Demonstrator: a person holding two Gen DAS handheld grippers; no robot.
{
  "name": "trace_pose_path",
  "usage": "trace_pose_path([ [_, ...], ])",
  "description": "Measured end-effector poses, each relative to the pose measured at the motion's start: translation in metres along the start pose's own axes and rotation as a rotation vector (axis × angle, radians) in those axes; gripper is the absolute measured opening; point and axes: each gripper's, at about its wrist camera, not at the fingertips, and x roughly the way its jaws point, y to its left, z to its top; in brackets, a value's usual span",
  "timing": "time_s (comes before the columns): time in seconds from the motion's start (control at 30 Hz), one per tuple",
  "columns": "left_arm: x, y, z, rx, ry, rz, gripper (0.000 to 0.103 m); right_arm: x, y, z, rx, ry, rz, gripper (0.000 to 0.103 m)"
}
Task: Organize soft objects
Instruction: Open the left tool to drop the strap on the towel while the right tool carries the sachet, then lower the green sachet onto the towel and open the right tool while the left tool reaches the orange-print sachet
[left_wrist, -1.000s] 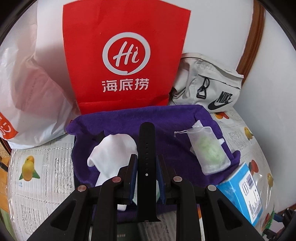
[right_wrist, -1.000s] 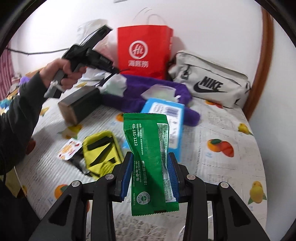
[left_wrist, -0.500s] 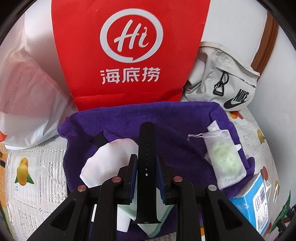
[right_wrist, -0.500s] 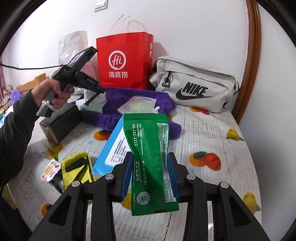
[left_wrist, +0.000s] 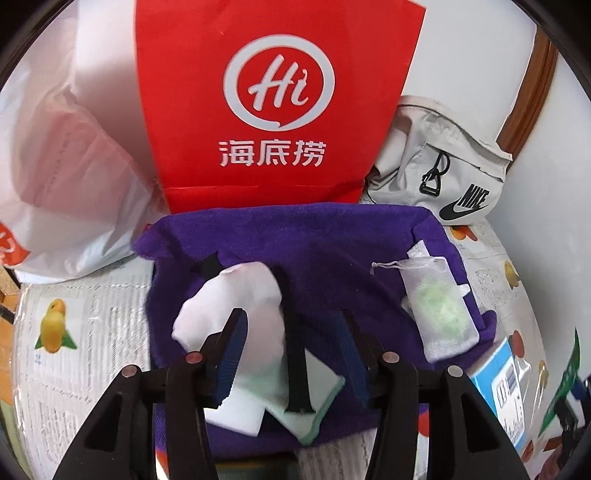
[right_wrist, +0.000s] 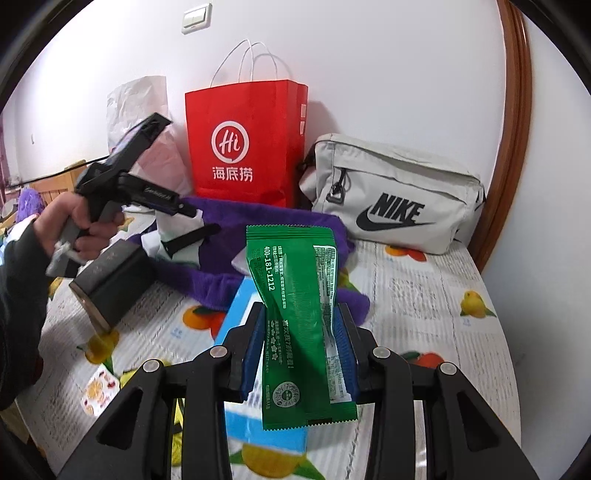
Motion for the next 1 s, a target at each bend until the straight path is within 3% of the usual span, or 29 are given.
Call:
trace_pose_path([
  [0.37, -0.046, 0.0, -0.031, 0.02, -0.029, -0.002, 0.048, 0.022, 0.007, 0.029, -0.006, -0.007, 0.029, 0.037],
  [1.0, -0.097, 0.001, -0.088, 0.008, -0.051, -0.002, 0.048, 0.081, 0.0, 0.055, 0.042, 0.072, 0.065, 0.037],
])
